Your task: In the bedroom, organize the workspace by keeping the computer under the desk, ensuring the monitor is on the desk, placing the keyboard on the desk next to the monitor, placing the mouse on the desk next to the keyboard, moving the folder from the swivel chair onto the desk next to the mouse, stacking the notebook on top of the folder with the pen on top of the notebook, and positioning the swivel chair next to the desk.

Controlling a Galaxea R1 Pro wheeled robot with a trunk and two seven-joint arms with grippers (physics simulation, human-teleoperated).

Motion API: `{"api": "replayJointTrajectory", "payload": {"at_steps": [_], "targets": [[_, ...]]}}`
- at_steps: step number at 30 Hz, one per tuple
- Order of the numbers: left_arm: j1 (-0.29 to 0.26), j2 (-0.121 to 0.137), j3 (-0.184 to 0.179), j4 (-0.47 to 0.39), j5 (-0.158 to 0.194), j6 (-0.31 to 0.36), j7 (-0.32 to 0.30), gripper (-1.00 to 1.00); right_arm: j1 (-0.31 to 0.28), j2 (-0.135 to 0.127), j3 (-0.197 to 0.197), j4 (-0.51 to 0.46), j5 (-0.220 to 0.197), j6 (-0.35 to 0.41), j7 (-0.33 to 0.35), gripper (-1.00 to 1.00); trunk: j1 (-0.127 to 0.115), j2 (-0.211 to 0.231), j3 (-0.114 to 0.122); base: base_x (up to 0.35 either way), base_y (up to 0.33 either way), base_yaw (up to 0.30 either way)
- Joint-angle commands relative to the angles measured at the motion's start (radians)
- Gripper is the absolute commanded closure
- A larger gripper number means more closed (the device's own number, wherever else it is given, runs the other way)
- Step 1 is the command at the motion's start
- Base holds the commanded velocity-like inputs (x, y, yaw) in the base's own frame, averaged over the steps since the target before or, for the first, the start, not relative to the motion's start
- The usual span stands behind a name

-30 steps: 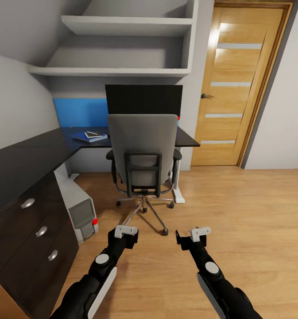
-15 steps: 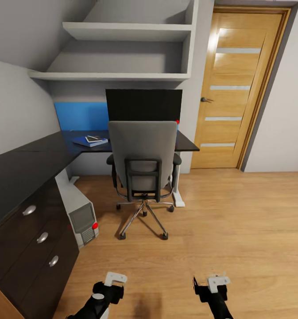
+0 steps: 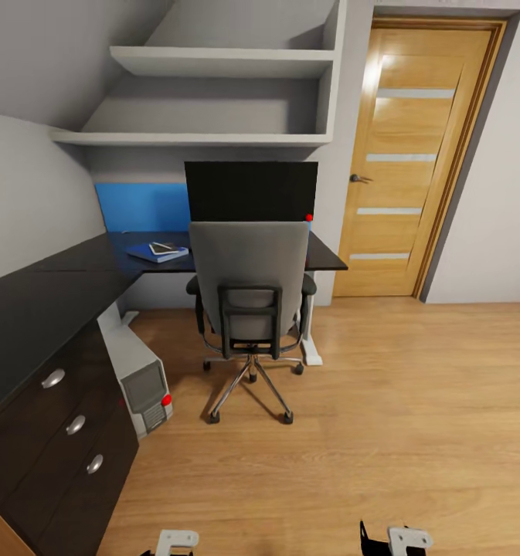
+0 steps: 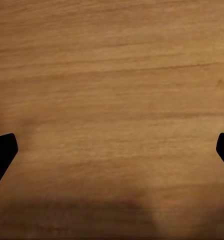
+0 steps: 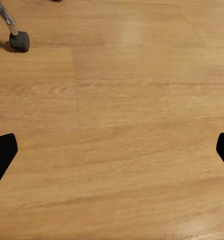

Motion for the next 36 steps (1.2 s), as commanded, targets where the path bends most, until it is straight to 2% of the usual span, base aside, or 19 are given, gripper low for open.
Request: {"api": "replayJointTrajectory", "payload": {"at_steps": [1,10,36], "targets": [[-0.001,0.001,-0.009,0.005,0.010,-0.005,0.004,-1.00,0.000,0.004,0.008,0.004,-0.004,0.000,-0.006,-1.00,-0.004,0.007,0.002,0.000,0.000,0.000],[0.000,0.000,-0.009,0.014,0.010,-0.007,0.002,-1.00,0.001,0.018,0.006,0.071,-0.004,0.004,-0.009,-1.00,-0.039,0.070,0.030,0.000,0.000,0.000],[0.000,0.001,-0.013,0.049,0.007,0.000,0.001,-1.00,0.001,0.020,0.007,0.075,-0.003,0.005,-0.008,-1.00,-0.138,0.252,0.112,0.000,0.000,0.000]]}}
